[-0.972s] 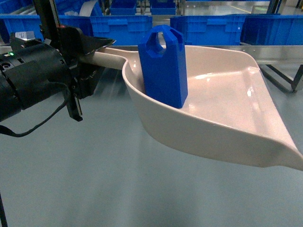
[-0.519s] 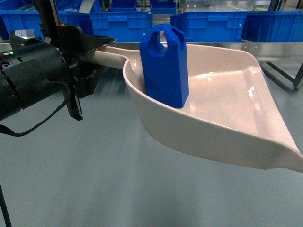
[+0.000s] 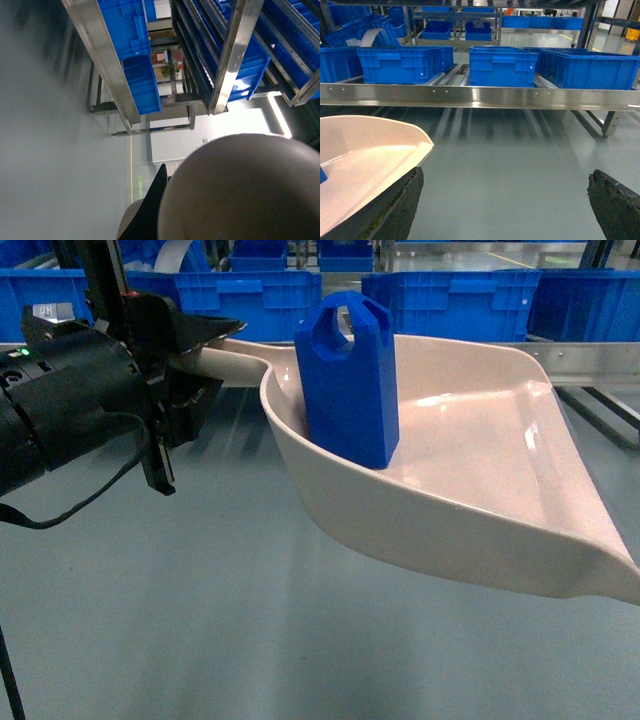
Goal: Place part in tray to right shelf
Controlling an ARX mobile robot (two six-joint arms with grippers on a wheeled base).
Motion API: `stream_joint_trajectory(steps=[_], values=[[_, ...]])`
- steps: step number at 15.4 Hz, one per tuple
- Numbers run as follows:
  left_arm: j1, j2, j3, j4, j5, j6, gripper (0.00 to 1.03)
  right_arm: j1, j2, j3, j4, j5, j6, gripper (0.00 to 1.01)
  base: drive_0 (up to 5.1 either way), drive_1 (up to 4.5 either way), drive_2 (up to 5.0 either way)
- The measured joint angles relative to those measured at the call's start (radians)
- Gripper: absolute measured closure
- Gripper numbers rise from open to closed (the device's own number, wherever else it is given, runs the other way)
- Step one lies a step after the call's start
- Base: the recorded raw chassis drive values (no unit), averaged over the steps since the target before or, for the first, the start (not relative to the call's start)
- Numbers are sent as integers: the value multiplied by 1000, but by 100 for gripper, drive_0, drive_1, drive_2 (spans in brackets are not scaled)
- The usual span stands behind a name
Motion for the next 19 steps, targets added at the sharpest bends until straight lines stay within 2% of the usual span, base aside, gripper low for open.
stream_joint_trajectory(steps=[5,19], values=[[1,0,0,2,0,1,89,0,1,0,2,0,0,3,0,0,0],[1,0,0,1,-1,1,89,0,3,0,0,-1,0,3,75,441,-352]])
